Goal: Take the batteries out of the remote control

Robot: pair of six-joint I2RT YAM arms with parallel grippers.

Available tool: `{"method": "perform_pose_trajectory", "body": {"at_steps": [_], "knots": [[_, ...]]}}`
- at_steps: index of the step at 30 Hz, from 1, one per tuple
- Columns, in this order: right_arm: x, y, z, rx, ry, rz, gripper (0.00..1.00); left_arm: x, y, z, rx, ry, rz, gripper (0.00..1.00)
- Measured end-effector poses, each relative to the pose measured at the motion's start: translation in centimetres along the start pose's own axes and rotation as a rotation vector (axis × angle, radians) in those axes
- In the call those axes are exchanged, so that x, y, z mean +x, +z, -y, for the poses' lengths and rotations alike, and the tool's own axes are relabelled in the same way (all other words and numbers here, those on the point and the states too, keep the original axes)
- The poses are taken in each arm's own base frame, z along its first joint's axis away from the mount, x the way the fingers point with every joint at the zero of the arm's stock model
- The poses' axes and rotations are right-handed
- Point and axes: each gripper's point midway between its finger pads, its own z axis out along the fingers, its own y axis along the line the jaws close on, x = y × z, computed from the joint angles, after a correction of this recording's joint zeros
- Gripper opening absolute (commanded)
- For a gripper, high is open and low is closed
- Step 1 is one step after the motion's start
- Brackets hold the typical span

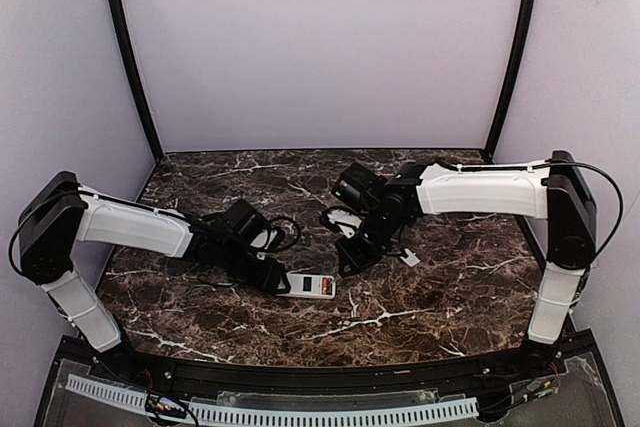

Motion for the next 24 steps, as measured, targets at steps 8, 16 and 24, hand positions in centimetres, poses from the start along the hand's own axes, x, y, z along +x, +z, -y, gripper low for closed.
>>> {"method": "perform_pose_trajectory", "body": {"at_steps": [8, 16, 24], "knots": [[-0.2, 0.1, -0.2, 0.009, -0.038, -0.021, 0.00, 0.2, 0.3, -0.1, -0.002, -0.002, -0.009, 0.48], [-0.5, 0.2, -0.4, 0.018, -0.085, -0.028, 0.00, 0.1, 0.4, 0.0, 0.003, -0.001, -0.013, 0.45], [-1.1, 0.5, -0.5, 0.019, -0.126, -0.023, 0.00, 0.2, 0.4, 0.0, 0.001, -0.005, -0.017, 0.41]]}}
